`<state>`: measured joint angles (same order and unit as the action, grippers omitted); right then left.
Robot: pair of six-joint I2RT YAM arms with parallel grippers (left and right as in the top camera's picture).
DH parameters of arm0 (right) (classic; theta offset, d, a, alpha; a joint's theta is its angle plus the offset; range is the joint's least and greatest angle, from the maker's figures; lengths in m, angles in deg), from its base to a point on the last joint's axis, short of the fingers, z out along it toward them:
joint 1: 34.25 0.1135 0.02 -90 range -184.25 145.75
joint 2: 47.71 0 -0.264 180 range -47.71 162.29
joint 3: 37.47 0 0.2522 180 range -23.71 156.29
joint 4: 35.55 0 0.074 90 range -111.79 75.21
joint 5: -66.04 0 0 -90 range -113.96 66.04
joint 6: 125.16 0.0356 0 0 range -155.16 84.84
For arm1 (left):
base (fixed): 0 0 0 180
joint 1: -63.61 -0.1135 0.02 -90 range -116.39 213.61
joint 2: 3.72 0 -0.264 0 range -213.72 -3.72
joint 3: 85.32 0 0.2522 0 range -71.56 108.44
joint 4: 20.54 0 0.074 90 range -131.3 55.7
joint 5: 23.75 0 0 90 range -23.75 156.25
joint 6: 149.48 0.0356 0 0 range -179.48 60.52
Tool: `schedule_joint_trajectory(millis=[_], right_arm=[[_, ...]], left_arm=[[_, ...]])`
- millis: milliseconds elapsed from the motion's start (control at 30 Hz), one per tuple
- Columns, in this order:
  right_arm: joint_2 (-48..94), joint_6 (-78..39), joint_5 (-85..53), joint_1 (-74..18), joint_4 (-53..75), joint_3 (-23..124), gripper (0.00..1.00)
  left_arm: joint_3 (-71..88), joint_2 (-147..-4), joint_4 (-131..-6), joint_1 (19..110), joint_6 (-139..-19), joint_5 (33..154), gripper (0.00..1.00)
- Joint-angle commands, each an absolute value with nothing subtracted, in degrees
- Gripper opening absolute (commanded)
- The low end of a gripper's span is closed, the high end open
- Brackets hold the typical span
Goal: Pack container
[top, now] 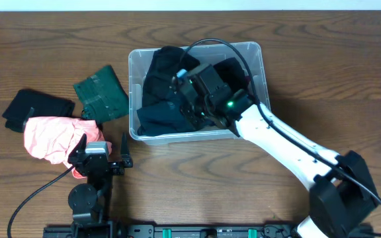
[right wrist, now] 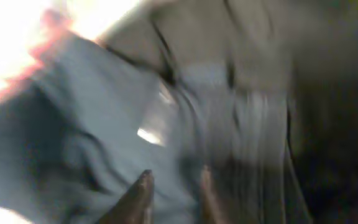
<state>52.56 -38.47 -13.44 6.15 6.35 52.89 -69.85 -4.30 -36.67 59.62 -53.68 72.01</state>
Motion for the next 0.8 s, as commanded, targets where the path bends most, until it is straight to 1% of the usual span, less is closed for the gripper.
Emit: schedule_joint_trajectory(millis=[0,167,267,533,667,733,767], right_arm=[[50.1,-45.6,-9.1,8.8,6.1,55.5,0.16],[53.0,-45.6,-8.6,11.3,6.1,55.4,0.1],[56.3,-46.0,-7.5,12.6,5.8,55.4,0.09],[64.8,-46.0,-5.9,13.1,5.1,55.5,0.08],[66.7,-46.0,-6.5,12.7,4.5,55.5,0.09],[66.5,-46.0,-7.9,12.4,4.0,55.5,0.09],[66.1,-46.0,-9.1,12.2,3.7,55.7,0.12]], left_arm=[[-71.3,-4.0,-37.7,59.4,-54.2,72.4,0.98],[-71.3,-4.0,-37.7,59.4,-54.2,72.4,0.98],[-71.3,-4.0,-37.7,59.4,-54.2,72.4,0.98],[-71.3,-4.0,-37.7,59.4,-54.2,72.4,0.98],[-71.3,-4.0,-37.7,59.4,-54.2,72.4,0.98],[-71.3,-4.0,-37.7,59.4,-54.2,72.4,0.98],[-71.3,-4.0,-37.7,59.4,-54.2,72.4,0.98]])
